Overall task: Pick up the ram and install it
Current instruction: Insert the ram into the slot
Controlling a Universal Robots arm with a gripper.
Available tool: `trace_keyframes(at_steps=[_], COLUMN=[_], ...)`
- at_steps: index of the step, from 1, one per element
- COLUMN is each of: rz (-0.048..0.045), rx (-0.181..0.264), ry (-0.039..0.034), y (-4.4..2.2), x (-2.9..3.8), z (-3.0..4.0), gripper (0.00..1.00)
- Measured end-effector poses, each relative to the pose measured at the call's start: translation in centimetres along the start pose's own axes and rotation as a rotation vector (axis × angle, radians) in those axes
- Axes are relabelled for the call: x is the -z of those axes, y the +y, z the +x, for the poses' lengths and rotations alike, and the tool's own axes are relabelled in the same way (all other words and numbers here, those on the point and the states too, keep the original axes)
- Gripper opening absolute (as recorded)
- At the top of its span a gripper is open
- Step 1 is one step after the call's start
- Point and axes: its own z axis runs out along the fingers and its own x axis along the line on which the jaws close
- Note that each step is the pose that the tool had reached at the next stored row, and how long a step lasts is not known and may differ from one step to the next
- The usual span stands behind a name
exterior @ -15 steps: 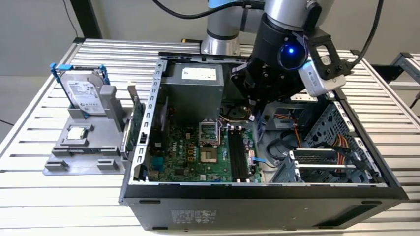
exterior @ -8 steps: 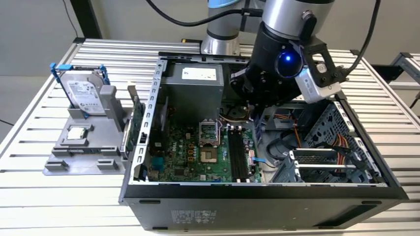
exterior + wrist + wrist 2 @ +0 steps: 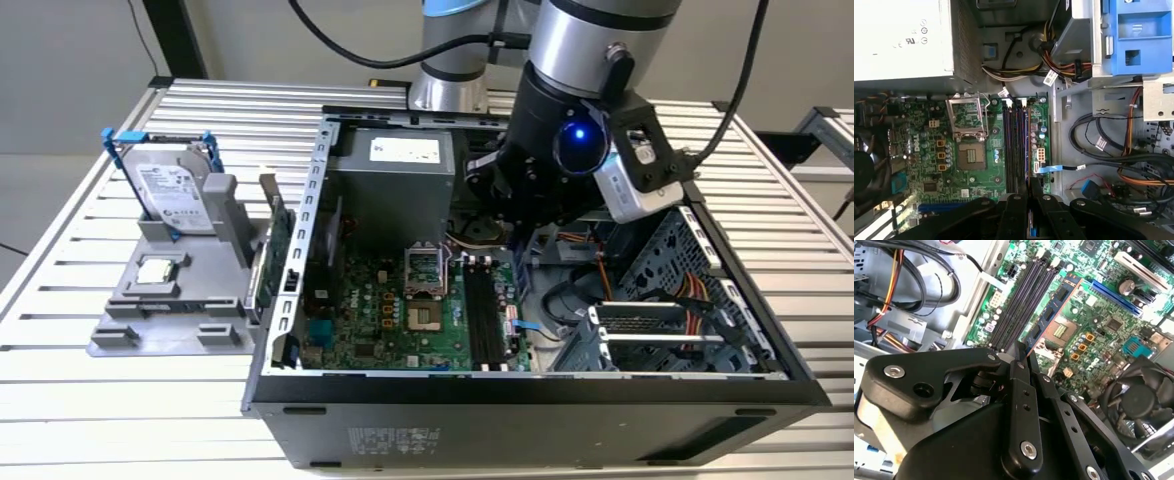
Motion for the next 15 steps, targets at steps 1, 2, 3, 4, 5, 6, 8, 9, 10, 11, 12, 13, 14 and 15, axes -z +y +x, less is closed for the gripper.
trace_keyframes(at_steps=[1,2,3,4,5,6,8,9,10,11,12,13,14,15], rz=[0.0000,0.0002,0.0000,0.0002,0.0001,0.0001,0.0002,0.0001,0.0002,0.0001,0.0001,0.0001,0.0002,0.0002], rx=[0.000,0.000,0.000,0.000,0.000,0.000,0.000,0.000,0.000,0.000,0.000,0.000,0.000,0.000], ry=[0.0000,0.0001,0.0001,0.0001,0.0001,0.0001,0.0001,0.0001,0.0001,0.0001,0.0001,0.0001,0.0001,0.0001], y=[0.00,-0.01,-0.01,-0.01,-0.01,-0.01,-0.01,-0.01,-0.01,-0.01,0.00,0.00,0.00,0.00], x=[-0.13,-0.28,-0.46,-0.64,-0.82,-1.00,-1.36,-1.55,-1.72,-1.90,-2.09,-2.26,-2.45,-2.62], z=[0.00,-0.01,-0.02,-0.02,-0.03,-0.04,-0.06,-0.08,-0.09,-0.10,-0.12,-0.13,-0.16,-0.20], gripper=[0.00,0.00,0.00,0.00,0.00,0.00,0.00,0.00,0.00,0.00,0.00,0.00,0.00,0.00])
